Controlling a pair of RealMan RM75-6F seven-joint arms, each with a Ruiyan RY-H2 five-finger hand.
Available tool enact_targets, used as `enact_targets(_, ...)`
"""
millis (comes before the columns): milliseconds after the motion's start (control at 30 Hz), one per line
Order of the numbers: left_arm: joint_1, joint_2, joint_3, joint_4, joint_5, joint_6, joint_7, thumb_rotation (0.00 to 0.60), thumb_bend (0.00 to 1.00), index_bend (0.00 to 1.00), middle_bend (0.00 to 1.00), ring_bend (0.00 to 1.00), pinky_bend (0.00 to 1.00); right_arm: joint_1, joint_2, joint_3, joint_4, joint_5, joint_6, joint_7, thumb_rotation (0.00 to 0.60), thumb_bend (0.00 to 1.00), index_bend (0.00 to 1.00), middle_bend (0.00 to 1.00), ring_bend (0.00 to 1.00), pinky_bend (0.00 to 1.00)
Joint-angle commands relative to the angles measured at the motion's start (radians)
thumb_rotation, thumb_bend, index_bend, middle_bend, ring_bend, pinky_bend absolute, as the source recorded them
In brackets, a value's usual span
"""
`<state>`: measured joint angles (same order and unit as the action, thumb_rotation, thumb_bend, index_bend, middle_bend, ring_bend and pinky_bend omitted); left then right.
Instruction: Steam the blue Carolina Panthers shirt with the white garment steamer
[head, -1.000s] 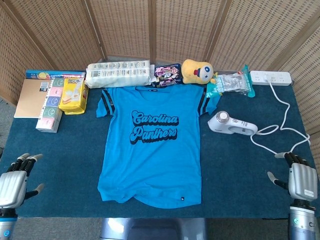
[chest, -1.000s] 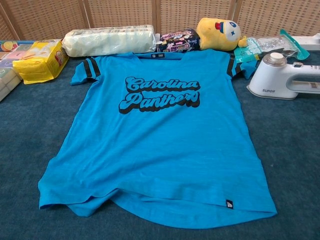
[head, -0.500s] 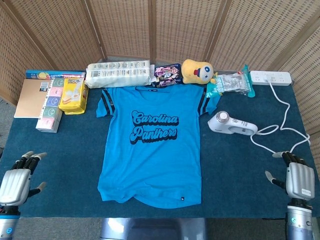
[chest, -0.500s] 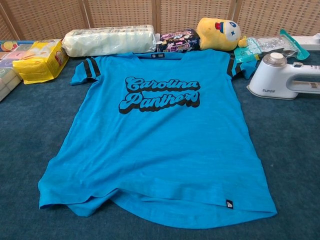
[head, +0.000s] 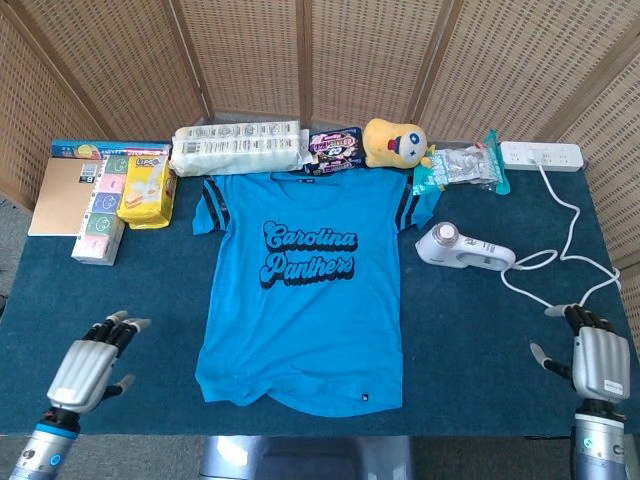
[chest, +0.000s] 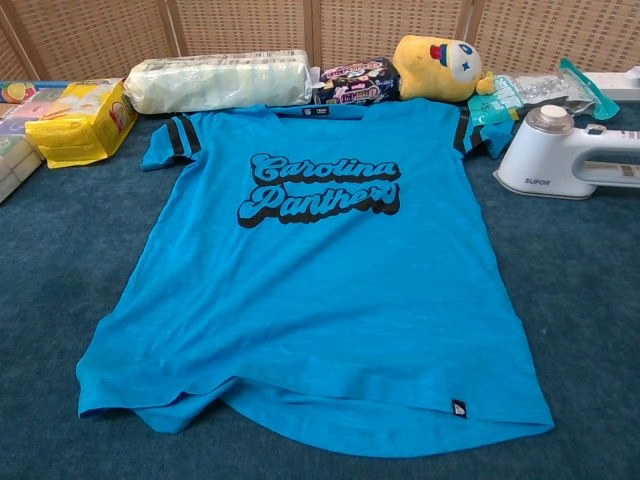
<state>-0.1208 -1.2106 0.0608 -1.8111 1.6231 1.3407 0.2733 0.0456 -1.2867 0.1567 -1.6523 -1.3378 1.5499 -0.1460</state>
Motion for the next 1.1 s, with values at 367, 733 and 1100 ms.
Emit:
enact_targets(367,-0.087,-0.15,0.039,-0.017,0.04,-0.169,0.198,0.6,0.15,0.19,0.27,0.15,0.24,-0.04,0.015,-0.016,0.001,-0.026,0.045,0.051,0.6,0.21,0.4,0.39,0.39,0.38)
enact_targets(733,-0.102,-0.242,0.03,0.022,-0.022,-0.218,0.341,0.6,0.15,0.19,0.27,0.15,0.24,-0.058,0.021,-0.017,0.015,-0.032,0.06,0.087,0.6,0.21,0.4,0.39,0.39,0.38)
enact_targets(1100,-0.123,-0.331,0.027,0.079,-0.055,-0.243,0.378,0.6,0.15,0.19,0.27,0.15,0.24,-0.071,0.028,-0.014,0.025,-0.032,0.068,0.108,0.6,0.21,0.4,0.39,0.39,0.38)
